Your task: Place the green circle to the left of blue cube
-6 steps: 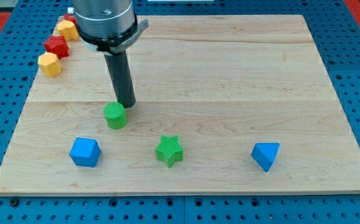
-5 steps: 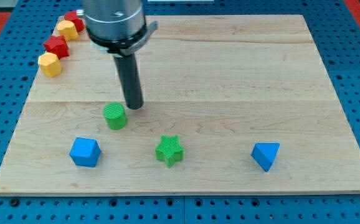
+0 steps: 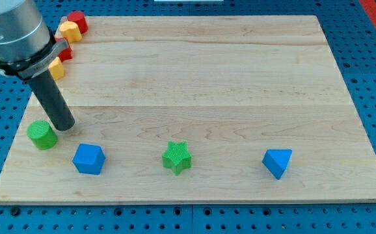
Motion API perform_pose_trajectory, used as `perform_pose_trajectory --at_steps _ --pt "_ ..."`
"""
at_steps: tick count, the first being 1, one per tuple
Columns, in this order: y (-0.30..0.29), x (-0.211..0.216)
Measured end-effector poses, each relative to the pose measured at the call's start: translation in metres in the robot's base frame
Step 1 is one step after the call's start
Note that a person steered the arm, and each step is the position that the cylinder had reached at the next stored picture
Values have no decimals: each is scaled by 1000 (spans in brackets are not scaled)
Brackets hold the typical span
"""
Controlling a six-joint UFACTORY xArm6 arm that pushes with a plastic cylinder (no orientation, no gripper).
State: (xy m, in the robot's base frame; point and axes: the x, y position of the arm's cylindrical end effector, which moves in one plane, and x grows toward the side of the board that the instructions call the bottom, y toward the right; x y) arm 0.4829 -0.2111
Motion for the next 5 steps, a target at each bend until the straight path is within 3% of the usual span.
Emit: perform_pose_trajectory --at_steps 1,4,5 --pt "-27 1" --pt "-29 41" --pt "28 -19"
